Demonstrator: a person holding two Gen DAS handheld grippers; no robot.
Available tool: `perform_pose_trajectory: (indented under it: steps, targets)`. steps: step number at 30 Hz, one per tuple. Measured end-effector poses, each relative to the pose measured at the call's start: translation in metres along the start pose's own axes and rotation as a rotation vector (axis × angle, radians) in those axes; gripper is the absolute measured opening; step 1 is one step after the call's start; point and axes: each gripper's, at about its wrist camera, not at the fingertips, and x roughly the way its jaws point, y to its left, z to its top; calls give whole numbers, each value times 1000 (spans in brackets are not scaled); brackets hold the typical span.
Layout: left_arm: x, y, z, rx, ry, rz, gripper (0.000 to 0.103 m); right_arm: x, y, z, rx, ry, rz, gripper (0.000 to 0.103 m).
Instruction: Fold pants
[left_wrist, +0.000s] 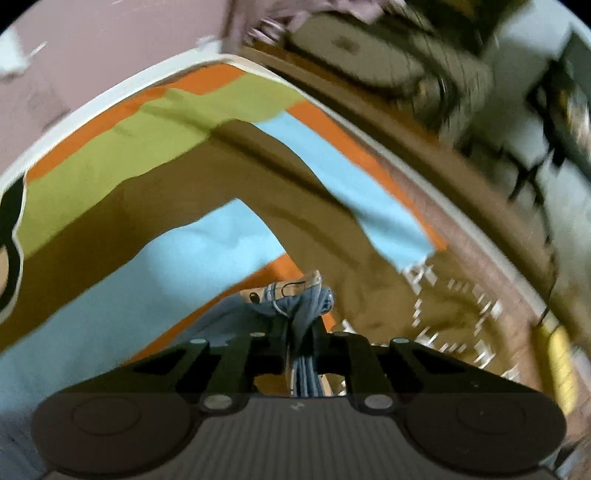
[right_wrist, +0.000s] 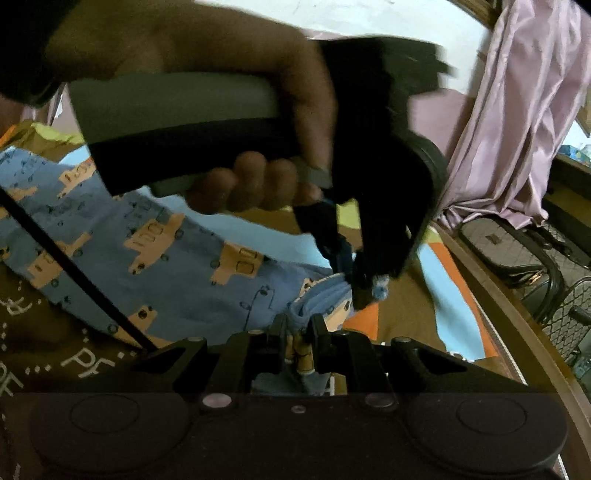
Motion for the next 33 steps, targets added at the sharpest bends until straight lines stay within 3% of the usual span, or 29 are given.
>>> perform_pose_trajectory:
  steps: [5,10,18,28,31,33]
  targets:
    - [-30,37,-7,-133,-74,-150,13,-14,1,12,42,-56,30,14]
    - [-69,71,-27,-139,-146,-197,13,-26,16,30,54,-97,113,14]
    - [-108,135,-81,-196,-190,-172,13,-28,63,46,18,-93,253,14]
    - [-99,195,-125,-290,-168,-135,13,-3,113,42,-5,-12,332,14]
    - [-92,204,-132,-330,-159,-139,22,1,117,38,2,10,332,14]
    - [-90,209,-136,-348,-161,-147,43,3,119,36,9,21,332,14]
